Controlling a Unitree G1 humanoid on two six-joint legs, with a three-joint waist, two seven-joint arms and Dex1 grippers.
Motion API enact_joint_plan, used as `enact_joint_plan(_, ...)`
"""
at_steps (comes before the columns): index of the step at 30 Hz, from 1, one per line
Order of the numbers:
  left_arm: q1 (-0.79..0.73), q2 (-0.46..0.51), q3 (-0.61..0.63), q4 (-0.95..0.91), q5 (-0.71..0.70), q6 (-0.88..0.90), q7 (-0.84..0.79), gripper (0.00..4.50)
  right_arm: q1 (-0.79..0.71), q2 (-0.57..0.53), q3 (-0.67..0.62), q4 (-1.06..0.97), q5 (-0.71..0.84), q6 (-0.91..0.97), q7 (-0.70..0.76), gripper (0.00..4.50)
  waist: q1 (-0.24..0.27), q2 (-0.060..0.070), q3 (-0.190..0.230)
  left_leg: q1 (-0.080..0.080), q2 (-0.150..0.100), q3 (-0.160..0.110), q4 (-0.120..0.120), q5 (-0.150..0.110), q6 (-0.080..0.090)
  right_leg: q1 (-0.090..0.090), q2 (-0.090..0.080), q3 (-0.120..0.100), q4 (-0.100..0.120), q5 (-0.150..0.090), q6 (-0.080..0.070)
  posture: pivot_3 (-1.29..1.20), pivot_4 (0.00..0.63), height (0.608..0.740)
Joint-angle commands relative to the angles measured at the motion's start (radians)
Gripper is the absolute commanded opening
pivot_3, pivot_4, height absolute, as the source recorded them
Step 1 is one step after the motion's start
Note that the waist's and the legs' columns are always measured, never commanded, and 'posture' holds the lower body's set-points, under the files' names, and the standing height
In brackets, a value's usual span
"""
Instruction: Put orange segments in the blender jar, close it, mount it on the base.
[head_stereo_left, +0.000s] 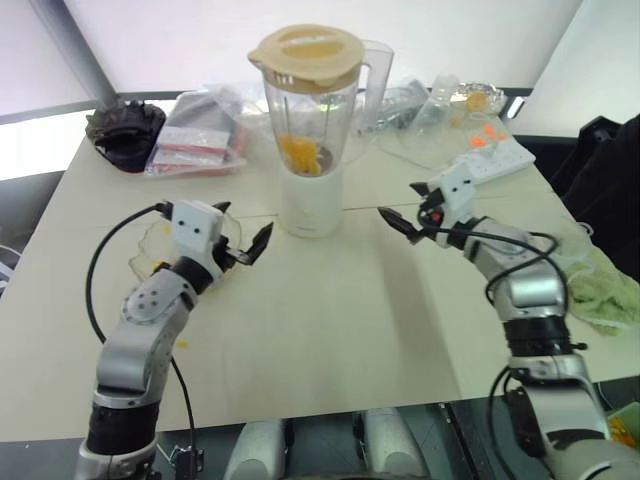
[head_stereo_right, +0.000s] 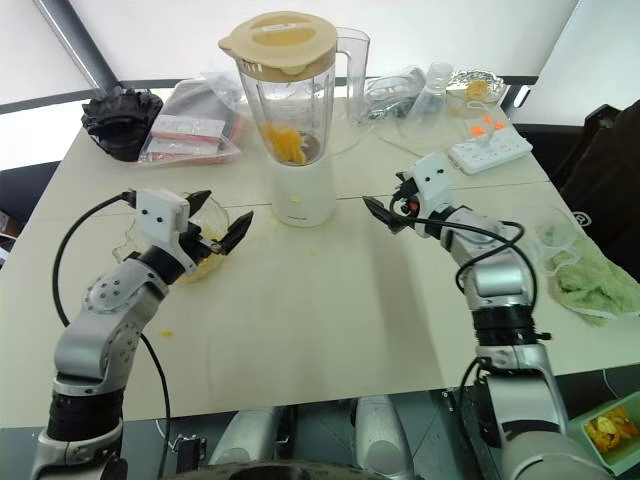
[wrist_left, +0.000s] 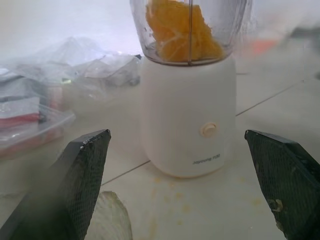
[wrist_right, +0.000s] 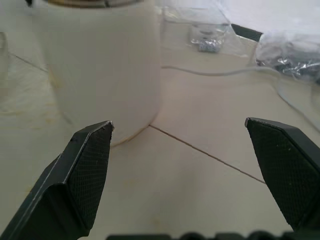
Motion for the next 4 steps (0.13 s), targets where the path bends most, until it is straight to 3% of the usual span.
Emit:
enact_joint_plan(1, -0.008, 0.052, 0.095, -0.060, -0.089, 0.038, -0.038, 4.50, 0.020, -0.112, -0.101, -0.204, 0.166, 0.119, 0.124, 4.42, -0.001, 0.000, 0.000, 0.000, 0.000, 0.000, 0.000, 0.000, 0.000, 0.000, 0.000, 0.000, 0.000, 0.000, 0.000, 0.00, 0.150, 0.740)
enact_joint_plan(4, 0.012, 0.093, 0.151, -0.109, -0.170, 0.096, -0.062, 4.50, 0.025, -0.180, -0.154, -0.283, 0.267, 0.204, 0.164, 4.42, 0.000, 0.000, 0.000, 0.000, 0.001, 0.000, 0.000, 0.000, 0.000, 0.001, 0.000, 0.000, -0.001, 0.000, 0.000, 0.00, 0.150, 0.740)
